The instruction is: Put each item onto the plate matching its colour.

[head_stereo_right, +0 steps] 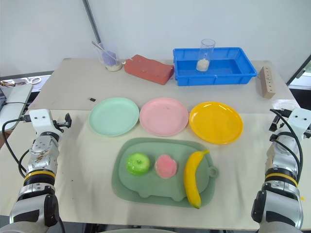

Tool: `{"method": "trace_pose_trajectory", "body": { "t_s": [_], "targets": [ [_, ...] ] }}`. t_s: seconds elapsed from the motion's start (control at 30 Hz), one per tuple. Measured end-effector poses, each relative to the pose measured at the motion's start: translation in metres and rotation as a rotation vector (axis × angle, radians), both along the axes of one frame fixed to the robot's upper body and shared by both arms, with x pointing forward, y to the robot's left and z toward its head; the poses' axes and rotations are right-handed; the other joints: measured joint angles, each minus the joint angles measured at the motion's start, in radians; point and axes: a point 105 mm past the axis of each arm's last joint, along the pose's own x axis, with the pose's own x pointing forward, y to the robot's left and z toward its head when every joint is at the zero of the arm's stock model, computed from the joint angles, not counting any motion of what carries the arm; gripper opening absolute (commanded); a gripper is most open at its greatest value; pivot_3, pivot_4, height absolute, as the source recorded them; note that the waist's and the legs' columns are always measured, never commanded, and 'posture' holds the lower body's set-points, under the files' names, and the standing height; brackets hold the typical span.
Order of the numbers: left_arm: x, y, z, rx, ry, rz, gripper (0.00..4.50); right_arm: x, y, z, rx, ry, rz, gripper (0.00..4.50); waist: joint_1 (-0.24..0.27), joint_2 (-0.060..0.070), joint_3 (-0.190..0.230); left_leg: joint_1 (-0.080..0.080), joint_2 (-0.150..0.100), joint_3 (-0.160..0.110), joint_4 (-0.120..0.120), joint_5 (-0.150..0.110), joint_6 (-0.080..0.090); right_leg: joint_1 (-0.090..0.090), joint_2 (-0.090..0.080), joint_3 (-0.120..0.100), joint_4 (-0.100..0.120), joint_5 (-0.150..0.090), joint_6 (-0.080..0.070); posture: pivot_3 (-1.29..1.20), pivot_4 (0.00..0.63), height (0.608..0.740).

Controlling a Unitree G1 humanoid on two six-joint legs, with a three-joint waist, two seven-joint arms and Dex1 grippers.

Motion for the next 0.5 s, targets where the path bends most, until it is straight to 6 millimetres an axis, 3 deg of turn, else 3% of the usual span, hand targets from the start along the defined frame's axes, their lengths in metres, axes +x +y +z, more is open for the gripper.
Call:
{"method": "trace_pose_trajectory", "body": {
  "t_s": [0.17, 0.27, 0.37, 0.5],
  "targets": [
    [-0.003, -0.004, 0.007, -0.003, -0.021, -0.067, 4.5, 0.002, 0.003, 0.001, 0.007, -0.004, 0.011, 4.49, -0.002, 0.0, 0.0, 0.0, 0.0, 0.0, 0.0, 0.0, 0.0, 0.0, 0.0, 0.0, 0.0, 0.0, 0.0, 0.0, 0.15, 0.74],
    [-0.001, -0.015, 0.034, 0.005, -0.074, -0.218, 4.5, 0.008, 0.01, 0.005, 0.027, -0.008, 0.081, 4.49, -0.002, 0.0, 0.0, -0.001, 0.0, 0.0, 0.0, 0.0, 0.0, -0.001, 0.0, 0.0, 0.0, 0.0, 0.0, 0.0, 0.15, 0.74],
    [-0.002, -0.04, 0.075, 0.046, -0.123, -0.446, 4.5, 0.025, 0.035, 0.02, 0.027, -0.014, 0.29, 4.49, -0.004, 0.002, 0.0, 0.0, 0.0, 0.0, 0.0, 0.0, 0.0, 0.0, 0.0, 0.0, 0.0, 0.0, 0.0, 0.0, 0.15, 0.74],
    [-0.014, -0.1, 0.105, 0.099, -0.097, -0.82, 4.5, 0.035, 0.09, 0.046, -0.059, 0.06, 0.713, 4.49, 0.003, 0.006, 0.0, -0.002, 0.0, 0.0, 0.0, 0.0, 0.0, 0.0, 0.0, -0.001, 0.0, 0.0, 0.0, 0.0, 0.15, 0.74]
  ]
}}
